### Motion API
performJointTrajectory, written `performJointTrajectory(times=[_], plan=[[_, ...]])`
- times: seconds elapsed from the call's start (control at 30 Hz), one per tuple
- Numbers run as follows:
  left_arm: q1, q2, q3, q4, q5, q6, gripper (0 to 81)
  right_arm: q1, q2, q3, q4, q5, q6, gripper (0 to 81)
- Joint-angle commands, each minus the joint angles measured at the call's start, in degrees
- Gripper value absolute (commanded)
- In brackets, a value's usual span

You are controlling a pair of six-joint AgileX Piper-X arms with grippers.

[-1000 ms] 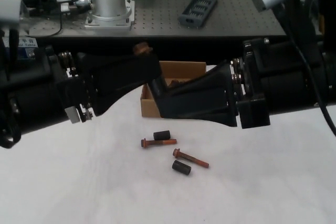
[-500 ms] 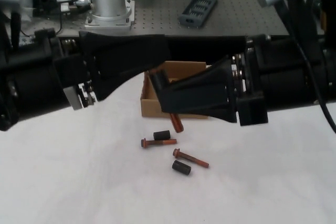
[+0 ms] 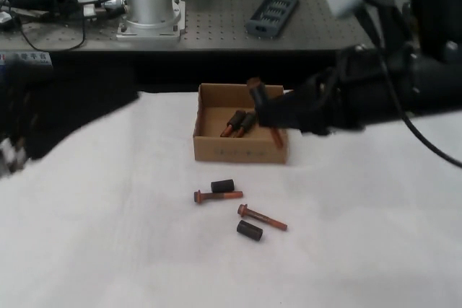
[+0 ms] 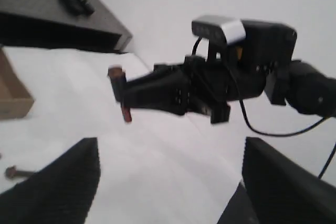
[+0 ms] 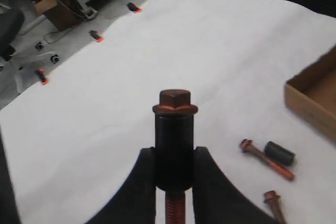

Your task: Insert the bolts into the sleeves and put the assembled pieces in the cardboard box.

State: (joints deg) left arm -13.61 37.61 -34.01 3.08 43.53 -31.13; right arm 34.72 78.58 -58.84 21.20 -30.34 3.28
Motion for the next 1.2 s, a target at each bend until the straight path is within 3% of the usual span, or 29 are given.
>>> performJointTrajectory(times=[0.0, 0.2, 0.53, 0.93, 1.0, 1.13, 1.17], plan=[[1.9, -5.2, -0.7, 12.2, -3.8, 5.1, 54.6, -2.5, 8.6, -7.9, 0.8, 4.1, -1.5, 2.7], [3.2, -13.0, -0.7, 26.8, -13.2, 10.2, 54.6, -4.7, 27.5, -25.2, 6.8, 10.4, -3.3, 2.7], [3.2, -14.4, -0.7, 29.5, -13.5, 12.3, 54.6, -4.9, 51.4, -51.4, 19.4, 18.1, -4.9, 2.7], [3.2, -14.4, -0.5, 29.9, -13.4, 12.3, 54.6, -5.3, 56.3, -55.4, 20.5, 26.4, -14.1, 0.2], [3.2, -14.4, -0.5, 29.9, -13.4, 12.3, 54.6, -5.3, 56.1, -55.4, 20.7, 26.4, -14.1, 9.8], [3.2, -14.4, -0.5, 29.9, -13.6, 12.3, 54.6, -5.3, 55.2, -55.4, 22.9, 28.5, -14.1, 38.4], [3.2, -14.4, -0.5, 29.9, -13.9, 12.3, 54.6, -5.3, 55.1, -55.4, 23.4, 28.7, -14.1, 41.0]])
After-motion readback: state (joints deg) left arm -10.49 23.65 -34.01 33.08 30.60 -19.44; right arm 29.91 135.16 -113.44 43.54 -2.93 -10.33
